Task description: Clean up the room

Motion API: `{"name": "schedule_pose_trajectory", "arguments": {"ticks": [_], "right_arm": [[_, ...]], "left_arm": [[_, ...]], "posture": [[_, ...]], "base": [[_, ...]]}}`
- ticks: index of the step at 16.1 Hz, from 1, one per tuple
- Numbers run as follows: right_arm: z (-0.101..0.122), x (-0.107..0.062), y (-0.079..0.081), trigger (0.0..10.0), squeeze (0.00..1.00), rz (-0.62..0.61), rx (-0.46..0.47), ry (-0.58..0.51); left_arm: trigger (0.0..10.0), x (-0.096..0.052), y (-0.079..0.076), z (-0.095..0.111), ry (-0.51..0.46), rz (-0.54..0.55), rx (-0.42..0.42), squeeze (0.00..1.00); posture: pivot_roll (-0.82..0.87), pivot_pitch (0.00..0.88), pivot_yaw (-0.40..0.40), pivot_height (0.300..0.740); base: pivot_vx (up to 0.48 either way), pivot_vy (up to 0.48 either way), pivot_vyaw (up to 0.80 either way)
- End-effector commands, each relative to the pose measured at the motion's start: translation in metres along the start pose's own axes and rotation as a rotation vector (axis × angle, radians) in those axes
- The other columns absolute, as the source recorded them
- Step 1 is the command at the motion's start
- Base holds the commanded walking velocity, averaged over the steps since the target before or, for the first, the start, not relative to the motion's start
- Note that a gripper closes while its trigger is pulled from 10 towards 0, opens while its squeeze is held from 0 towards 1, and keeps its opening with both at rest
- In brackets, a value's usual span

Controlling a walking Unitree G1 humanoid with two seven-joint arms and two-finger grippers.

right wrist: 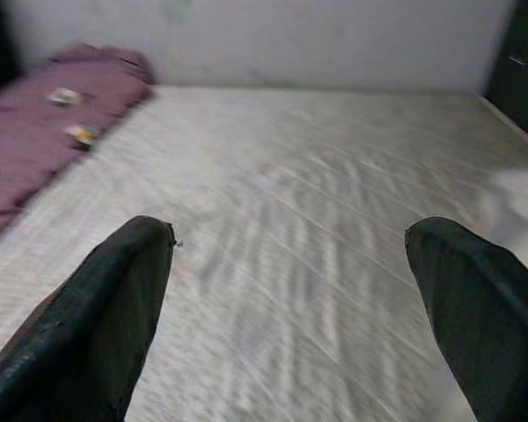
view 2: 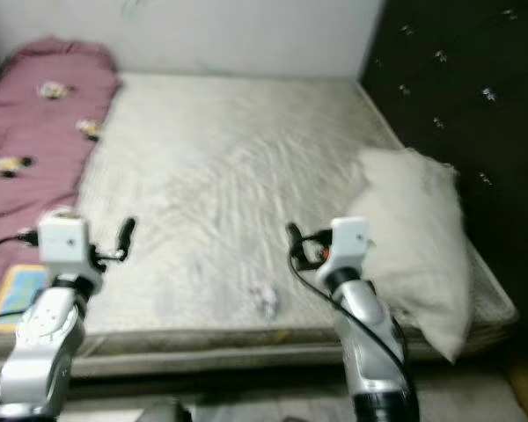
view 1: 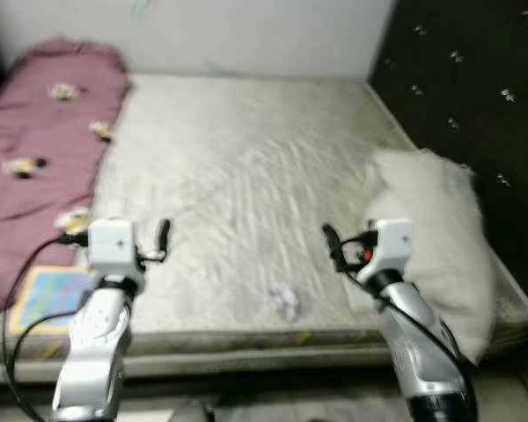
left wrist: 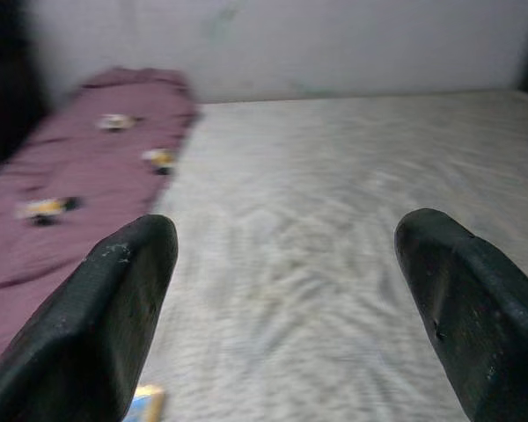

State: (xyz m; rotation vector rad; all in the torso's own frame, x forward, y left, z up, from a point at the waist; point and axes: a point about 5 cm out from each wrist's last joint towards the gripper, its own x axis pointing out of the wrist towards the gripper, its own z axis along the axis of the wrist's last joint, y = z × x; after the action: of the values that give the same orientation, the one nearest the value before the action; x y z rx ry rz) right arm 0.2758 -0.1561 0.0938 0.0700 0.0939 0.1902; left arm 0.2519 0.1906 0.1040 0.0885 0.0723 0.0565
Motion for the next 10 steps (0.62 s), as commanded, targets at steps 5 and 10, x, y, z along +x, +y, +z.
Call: {"name": "schedule_pose_trajectory", "arguments": {"ticks": [5,10], "right_arm": [[0.0006,-0.0031,-0.0188,10.0,0.0,-0.118,0.011,-0.008],[0.0017,-0.0017,-0.0192,10.0,0.0,-0.12,0.031,-0.014]], "left_arm": [[10.0,-0.0003,-0.0011,-0.003,0.022,-0.01,-0.033,0.0],[10.0,0.0012,-0.0025,-0.0004,-0.027,-0.048,-0.056,0.0]], "posture": [[0.01,0.0,-0.039,0.74],[0.01,0.0,-0.037,0.728]], "base": [[0.0,0.0,0.12],[0.0,0.0,0.0]]}}
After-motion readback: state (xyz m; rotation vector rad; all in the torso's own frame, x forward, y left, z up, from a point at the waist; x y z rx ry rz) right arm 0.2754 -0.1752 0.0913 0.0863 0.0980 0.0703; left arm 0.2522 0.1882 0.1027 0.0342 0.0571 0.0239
